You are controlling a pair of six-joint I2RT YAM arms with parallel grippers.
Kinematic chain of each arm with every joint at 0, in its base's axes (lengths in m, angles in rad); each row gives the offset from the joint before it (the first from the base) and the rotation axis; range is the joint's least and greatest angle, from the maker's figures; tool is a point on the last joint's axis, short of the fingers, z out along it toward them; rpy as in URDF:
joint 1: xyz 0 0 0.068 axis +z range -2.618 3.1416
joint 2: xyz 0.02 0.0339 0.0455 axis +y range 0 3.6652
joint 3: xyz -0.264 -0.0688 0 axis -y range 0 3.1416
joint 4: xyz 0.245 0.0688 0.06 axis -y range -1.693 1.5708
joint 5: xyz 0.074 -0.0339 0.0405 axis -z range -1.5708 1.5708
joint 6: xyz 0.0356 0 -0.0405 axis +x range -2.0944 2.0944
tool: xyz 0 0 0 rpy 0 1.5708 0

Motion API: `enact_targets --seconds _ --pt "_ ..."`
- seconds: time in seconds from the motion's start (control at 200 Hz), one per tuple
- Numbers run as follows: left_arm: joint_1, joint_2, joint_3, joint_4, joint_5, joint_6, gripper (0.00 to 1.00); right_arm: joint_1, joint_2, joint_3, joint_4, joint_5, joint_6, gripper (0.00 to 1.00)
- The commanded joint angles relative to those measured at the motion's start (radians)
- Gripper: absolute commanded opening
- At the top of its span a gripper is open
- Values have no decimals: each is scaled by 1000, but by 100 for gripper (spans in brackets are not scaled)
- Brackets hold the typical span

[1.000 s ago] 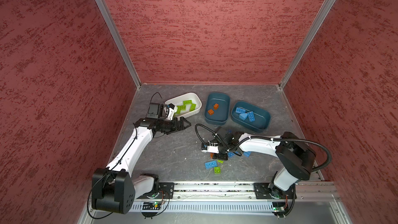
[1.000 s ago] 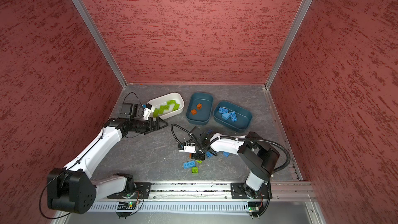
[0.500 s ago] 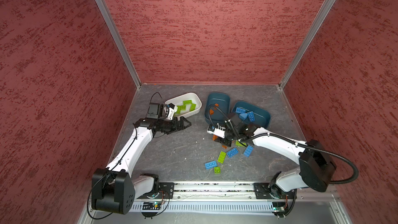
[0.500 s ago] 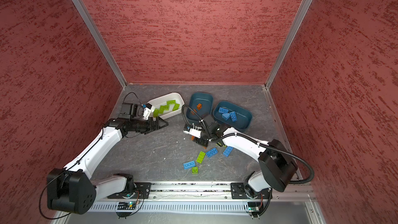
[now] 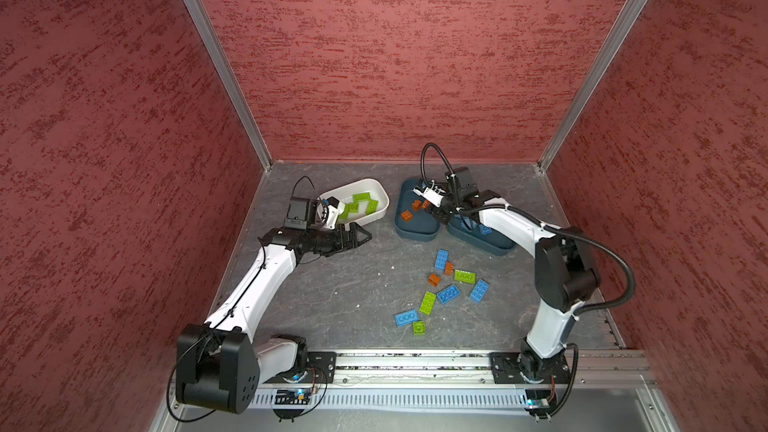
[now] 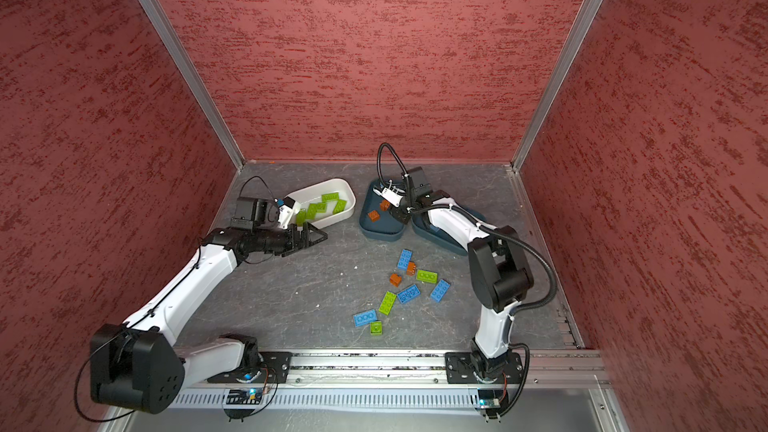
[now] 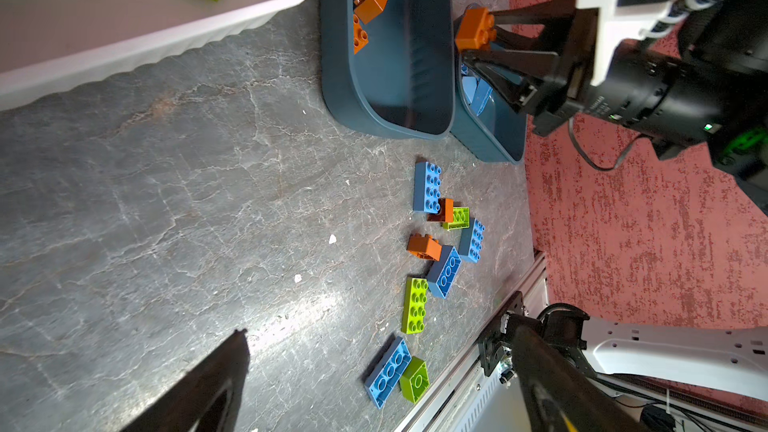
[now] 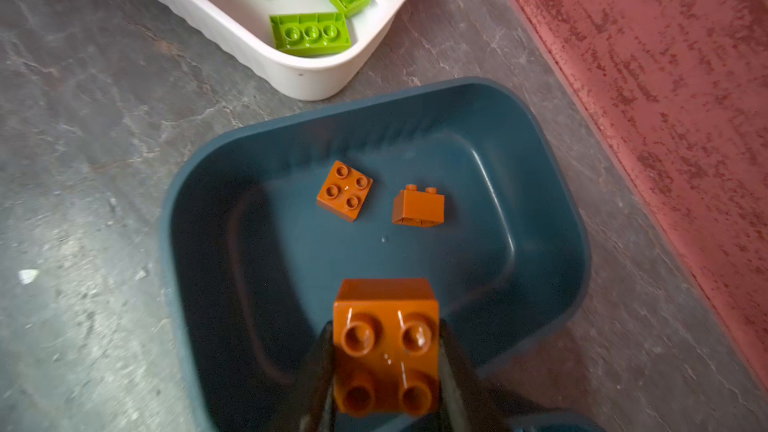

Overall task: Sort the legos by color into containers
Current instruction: 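Carry the orange-brown brick into the nearer teal tub and release it, then return the right gripper to the pile and grasp a blue brick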

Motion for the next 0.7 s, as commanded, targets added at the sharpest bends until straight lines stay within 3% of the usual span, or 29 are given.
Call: enact_targets --seconds 0.0,0.12,0.271,0.511,0.691 --pt "-6 -3 24 18 4 -7 99 -11 77 79 -6 -15 -49 28" --pt "-6 -3 23 10 -2 -4 99 -13 138 122 -31 -24 -76 34" --pt "-6 -1 20 7 -6 -2 99 -12 115 124 -62 -85 -84 58" --pt "-2 12 23 -7 -11 12 99 61 -121 -91 -71 -185 -91 65" --pt "7 20 23 -13 -9 24 99 201 -300 -280 -88 -192 -44 68"
